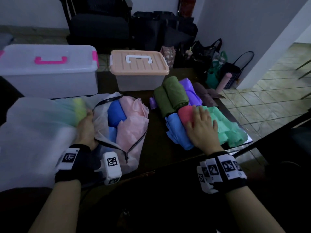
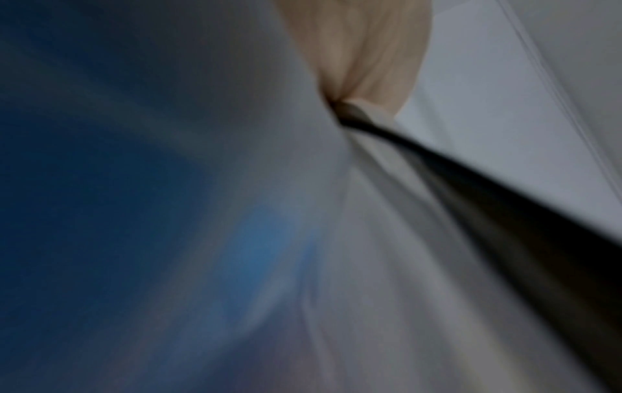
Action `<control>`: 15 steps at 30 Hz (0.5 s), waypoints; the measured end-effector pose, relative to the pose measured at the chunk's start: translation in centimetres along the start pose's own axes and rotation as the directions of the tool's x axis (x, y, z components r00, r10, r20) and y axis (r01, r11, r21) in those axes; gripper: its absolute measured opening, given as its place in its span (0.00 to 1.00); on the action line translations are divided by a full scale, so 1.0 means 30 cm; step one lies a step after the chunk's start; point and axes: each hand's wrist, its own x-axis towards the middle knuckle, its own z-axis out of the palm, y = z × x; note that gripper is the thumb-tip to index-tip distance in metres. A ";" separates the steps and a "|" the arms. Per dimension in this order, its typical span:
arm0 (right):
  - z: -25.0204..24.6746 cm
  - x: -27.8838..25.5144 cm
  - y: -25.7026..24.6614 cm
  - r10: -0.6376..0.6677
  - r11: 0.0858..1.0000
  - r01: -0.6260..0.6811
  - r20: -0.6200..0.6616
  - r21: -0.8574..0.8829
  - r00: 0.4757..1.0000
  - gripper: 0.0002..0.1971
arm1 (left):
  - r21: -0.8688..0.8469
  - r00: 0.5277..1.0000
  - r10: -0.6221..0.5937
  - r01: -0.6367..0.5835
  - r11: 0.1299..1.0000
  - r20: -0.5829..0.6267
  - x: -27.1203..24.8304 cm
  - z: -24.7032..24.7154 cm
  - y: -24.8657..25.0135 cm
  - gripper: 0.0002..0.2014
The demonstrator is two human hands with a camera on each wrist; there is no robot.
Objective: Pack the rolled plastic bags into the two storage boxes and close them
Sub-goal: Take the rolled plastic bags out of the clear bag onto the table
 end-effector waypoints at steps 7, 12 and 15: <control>0.028 0.011 0.012 -0.026 0.999 0.026 0.024 -0.034 0.999 0.31 | -0.005 1.000 -0.010 0.010 1.000 -0.004 -0.003 0.004 0.001 0.22; -0.007 -0.043 -0.179 -0.052 0.780 0.196 -0.250 0.594 0.967 0.16 | 0.001 0.999 0.023 -0.023 1.000 -0.026 -0.009 0.002 -0.004 0.18; 0.027 -0.101 -0.328 -0.156 0.539 -0.083 0.196 0.838 0.968 0.11 | 0.015 0.999 0.027 -0.027 1.000 -0.027 -0.009 -0.004 -0.012 0.20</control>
